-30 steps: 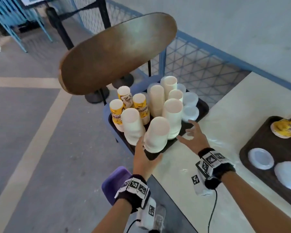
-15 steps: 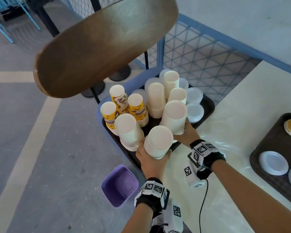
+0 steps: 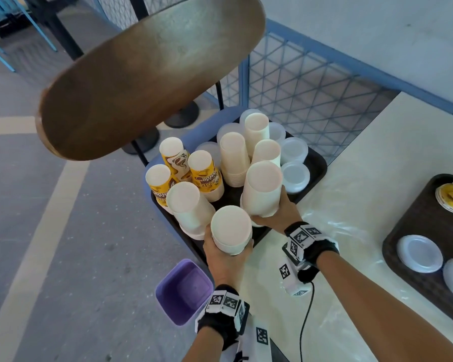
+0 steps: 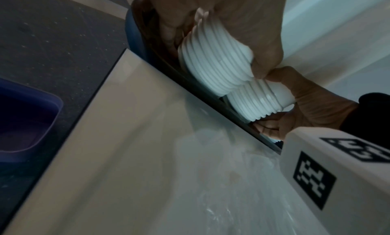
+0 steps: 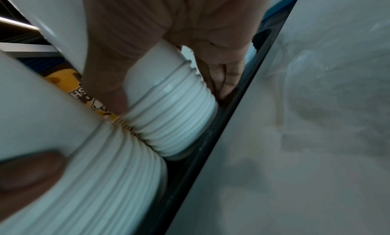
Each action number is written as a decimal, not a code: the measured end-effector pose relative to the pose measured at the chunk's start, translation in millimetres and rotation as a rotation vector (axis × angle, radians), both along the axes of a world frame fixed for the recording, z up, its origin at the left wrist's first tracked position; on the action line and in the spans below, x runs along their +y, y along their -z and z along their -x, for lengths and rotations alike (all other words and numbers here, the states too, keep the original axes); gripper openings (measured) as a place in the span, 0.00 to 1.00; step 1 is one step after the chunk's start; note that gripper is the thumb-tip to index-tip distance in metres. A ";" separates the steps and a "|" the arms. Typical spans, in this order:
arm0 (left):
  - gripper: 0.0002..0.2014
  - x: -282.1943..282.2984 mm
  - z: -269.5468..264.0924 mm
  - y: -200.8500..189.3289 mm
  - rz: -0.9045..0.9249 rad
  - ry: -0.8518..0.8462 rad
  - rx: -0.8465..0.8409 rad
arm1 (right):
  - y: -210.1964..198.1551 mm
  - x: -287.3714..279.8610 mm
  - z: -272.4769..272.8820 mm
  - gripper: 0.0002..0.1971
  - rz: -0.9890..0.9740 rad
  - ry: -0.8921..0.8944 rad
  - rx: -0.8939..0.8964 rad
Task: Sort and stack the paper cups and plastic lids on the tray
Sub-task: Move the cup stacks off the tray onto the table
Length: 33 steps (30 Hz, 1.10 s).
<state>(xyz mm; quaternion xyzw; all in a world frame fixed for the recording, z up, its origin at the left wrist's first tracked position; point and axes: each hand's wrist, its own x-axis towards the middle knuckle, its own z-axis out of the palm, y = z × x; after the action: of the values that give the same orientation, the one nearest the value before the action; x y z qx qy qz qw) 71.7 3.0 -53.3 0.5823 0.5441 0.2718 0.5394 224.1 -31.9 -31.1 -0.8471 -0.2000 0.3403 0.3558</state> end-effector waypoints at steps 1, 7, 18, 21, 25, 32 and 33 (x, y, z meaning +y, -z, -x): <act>0.43 0.3 1.7 1.7 0.003 0.000 -0.012 | -0.9 -0.4 0.6 0.49 -0.015 0.002 -0.007; 0.52 -2.7 13.2 2.0 0.041 -0.005 0.003 | -10.8 -10.1 2.5 0.49 -0.098 0.033 -0.029; 0.44 -0.3 25.7 -4.5 0.053 0.235 0.097 | -14.1 -50.9 11.7 0.45 -0.214 0.235 0.040; 0.37 -6.0 24.0 -10.0 0.044 0.286 0.070 | -16.8 -65.5 12.9 0.46 -0.237 0.280 0.039; 0.35 -22.0 14.1 -31.4 0.017 0.392 0.013 | -28.8 -93.7 11.5 0.47 -0.232 0.330 -0.012; 0.38 -56.0 -20.6 -64.1 -0.124 0.747 -0.049 | -56.0 -184.5 14.4 0.47 -0.236 0.611 -0.117; 0.36 -65.0 -27.7 -68.9 -0.134 0.826 -0.068 | -60.3 -202.7 15.8 0.47 -0.228 0.654 -0.133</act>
<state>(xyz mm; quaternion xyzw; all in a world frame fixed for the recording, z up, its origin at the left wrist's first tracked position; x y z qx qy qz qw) 99.3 -62.0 15.6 0.7761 0.2279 0.0863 0.5816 208.3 -234.6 29.3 -0.8413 0.0224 0.1280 0.5247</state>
